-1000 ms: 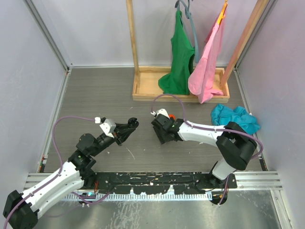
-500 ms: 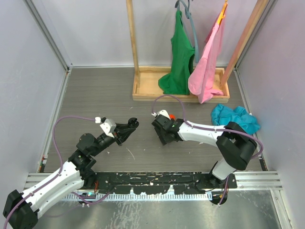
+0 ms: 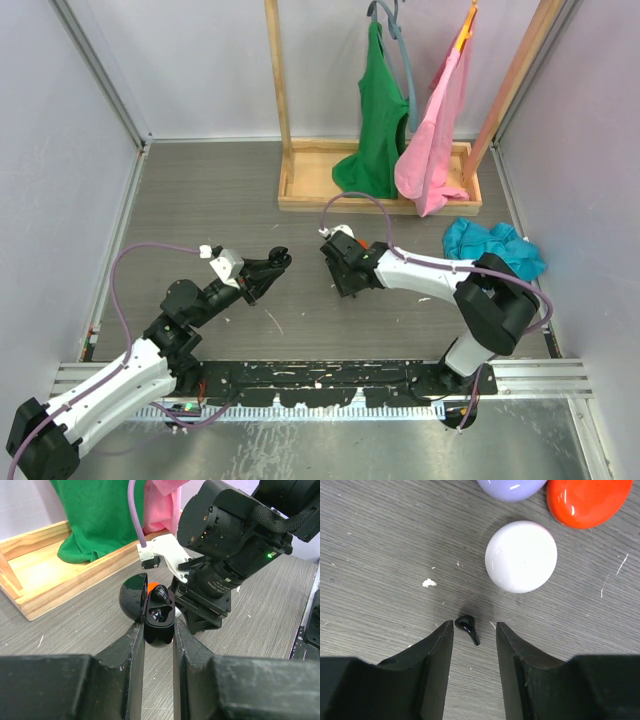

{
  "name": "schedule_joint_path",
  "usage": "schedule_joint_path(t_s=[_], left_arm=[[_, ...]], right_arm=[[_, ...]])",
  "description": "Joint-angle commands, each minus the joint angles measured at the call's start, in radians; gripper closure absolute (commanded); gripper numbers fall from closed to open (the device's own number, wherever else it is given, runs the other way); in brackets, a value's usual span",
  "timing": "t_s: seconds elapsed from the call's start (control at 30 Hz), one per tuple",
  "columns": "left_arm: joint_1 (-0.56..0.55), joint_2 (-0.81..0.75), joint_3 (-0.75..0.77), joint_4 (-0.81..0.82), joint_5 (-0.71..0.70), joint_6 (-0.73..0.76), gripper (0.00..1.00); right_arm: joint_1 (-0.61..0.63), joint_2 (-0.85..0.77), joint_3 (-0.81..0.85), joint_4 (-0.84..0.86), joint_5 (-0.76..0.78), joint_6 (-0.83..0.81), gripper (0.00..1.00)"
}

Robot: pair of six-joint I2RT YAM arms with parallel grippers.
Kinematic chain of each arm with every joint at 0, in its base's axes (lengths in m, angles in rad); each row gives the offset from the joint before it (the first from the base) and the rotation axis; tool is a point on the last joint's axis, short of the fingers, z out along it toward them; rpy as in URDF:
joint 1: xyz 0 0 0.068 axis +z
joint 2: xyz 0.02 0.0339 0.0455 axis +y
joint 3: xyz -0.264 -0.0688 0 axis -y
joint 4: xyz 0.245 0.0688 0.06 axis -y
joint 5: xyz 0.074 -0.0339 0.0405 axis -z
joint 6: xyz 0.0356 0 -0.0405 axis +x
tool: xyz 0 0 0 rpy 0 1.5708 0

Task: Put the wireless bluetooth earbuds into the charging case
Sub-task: Pick up the earbud from the center of the board.

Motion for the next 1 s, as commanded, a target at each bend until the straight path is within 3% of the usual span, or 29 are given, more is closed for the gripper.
schedule_joint_path(t_s=[0.0,0.53,0.7,0.97], left_arm=[[0.002,-0.005,0.007,0.056,-0.008,-0.003,0.98],[0.002,-0.002,0.011,0.052,-0.004,0.000,0.98],[0.002,-0.004,0.011,0.049,-0.003,0.000,0.98],[0.002,0.011,0.012,0.048,0.004,0.007,0.98]], right_arm=[[-0.010,0.024,0.057,0.008,-0.065,-0.007,0.56],[-0.025,0.106,0.107,-0.085,-0.112,-0.031,0.66],[-0.029,0.121,0.108,-0.095,-0.108,-0.032,0.74],[-0.026,0.047,0.094,-0.072,-0.102,-0.028,0.82]])
